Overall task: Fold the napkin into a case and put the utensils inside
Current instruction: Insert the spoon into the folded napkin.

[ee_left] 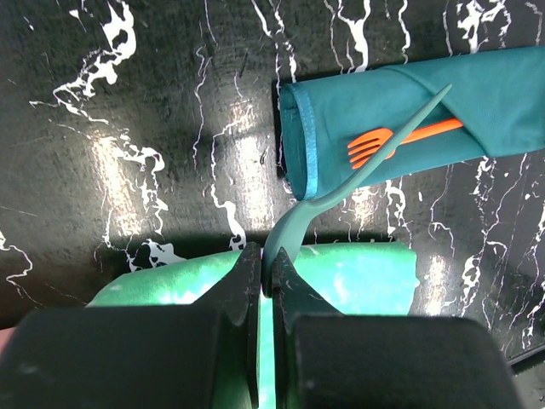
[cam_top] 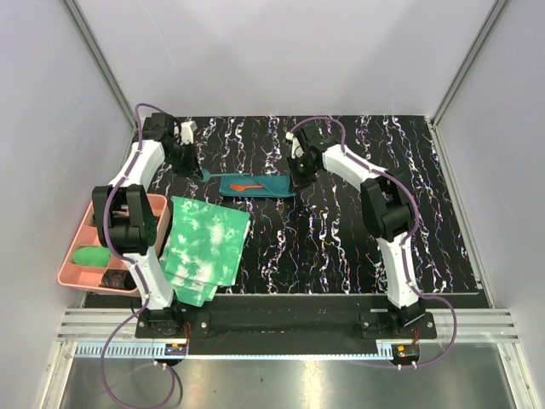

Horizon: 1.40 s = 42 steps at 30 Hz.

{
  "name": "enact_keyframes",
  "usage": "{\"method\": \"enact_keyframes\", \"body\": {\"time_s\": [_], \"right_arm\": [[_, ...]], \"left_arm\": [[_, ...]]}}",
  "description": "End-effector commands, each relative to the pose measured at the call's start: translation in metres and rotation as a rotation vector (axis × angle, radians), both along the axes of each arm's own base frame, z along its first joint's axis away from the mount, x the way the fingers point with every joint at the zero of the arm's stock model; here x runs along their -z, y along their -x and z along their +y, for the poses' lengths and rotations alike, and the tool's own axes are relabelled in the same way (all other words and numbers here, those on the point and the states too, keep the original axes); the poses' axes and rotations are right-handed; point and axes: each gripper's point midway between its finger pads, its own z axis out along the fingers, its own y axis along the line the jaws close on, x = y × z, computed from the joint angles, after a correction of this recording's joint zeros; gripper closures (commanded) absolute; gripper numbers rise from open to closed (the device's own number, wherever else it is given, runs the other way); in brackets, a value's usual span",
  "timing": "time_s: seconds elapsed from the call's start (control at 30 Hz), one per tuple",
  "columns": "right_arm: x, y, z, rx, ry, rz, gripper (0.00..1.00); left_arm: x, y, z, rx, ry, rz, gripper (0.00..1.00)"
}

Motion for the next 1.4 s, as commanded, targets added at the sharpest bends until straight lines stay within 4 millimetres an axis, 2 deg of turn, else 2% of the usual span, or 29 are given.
{"method": "enact_keyframes", "body": {"time_s": [0.0, 0.23, 0.53, 0.8, 0.97, 1.0, 1.17, 1.37], "right_arm": [[-0.006, -0.015, 0.004, -0.008, 0.012, -0.066, 1.00], [0.005, -0.014, 0.001, -0.006, 0.032, -0.052, 1.00], [0.004, -0.015, 0.001, -0.011, 0.033, -0.062, 1.00], [0.002, -0.015, 0.001, -0.013, 0.032, -0.065, 1.00], [-0.001, -0.016, 0.002, -0.015, 0.024, -0.071, 1.00], [-0.001, -0.016, 0.002, -0.016, 0.025, -0.070, 1.00], [0.002, -0.015, 0.002, -0.018, 0.027, -0.065, 1.00], [0.004, -0.016, 0.002, -0.019, 0.030, -0.064, 1.00]], "left_arm": [[-0.013, -0.012, 0.003, 0.008, -0.019, -0.048, 1.00], [-0.008, -0.010, -0.001, 0.038, 0.003, -0.034, 1.00], [0.002, -0.010, -0.003, 0.042, 0.014, 0.003, 1.00], [0.019, -0.016, -0.011, 0.059, 0.023, 0.051, 1.00], [0.024, -0.019, -0.019, 0.069, 0.026, 0.065, 1.00], [0.023, -0.020, -0.028, 0.089, 0.022, 0.059, 1.00], [0.024, -0.022, -0.038, 0.113, 0.043, 0.061, 1.00], [0.032, -0.022, -0.056, 0.133, 0.153, 0.102, 1.00]]}}
